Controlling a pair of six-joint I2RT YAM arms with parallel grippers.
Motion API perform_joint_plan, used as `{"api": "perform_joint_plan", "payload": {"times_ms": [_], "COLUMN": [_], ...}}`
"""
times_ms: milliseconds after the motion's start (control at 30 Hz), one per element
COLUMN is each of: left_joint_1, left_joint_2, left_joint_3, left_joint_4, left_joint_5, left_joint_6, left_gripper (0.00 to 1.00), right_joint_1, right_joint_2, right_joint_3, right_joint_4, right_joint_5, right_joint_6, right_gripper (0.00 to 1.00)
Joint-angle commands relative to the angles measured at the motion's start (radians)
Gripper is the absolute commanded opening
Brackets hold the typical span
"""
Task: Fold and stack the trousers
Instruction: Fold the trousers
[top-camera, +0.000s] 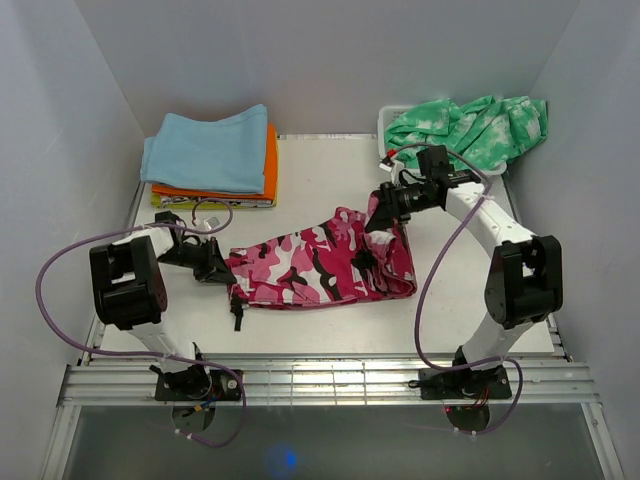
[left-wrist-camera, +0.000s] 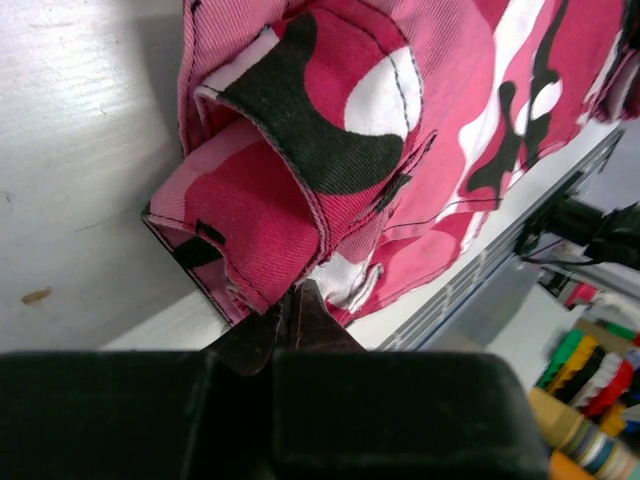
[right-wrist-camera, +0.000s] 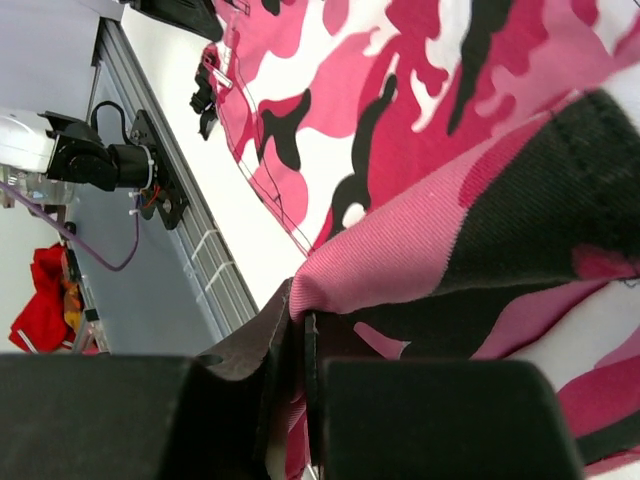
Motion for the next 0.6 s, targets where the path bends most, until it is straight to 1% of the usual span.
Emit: {"api": "perform_joint_plan", "payload": {"times_ms": [0,33,67,333,567], "left_joint_1": [-0.006,-0.009,-0.012,-0.043,-0.071], "left_joint_2": [0.005,0.016,0.021,0.059,0.062], "left_joint_3": [-0.018,-0.019,-0.022,-0.023,-0.026], "left_joint_4": [0.061,0.069,0.081,0.121,0.14], "left_joint_5": [-0.003,-0.012,-0.017,-0.024,-0.052], "left_joint_6": [-0.027,-0.033,-0.044,-0.093,-0.133], "left_gripper": [0.01,0.0,0.0,0.0,0.0], "right_joint_1": [0.083,0.103,0.141,0.307,0.426], "right_joint_2": [0.035,0.048,0.073,0.171,0.26], "right_joint_3": [0.087,0.111,0.122,0.19,0.265], "right_joint_4": [0.115,0.12,0.129,0.233,0.269], "right_joint_5": [0.033,0.042,0.062,0.135,0.179], "right_joint_6": [0.085,0.092,0.112,0.265,0.319], "right_gripper": [0.08,0.08,0.08,0.08,0.08]}}
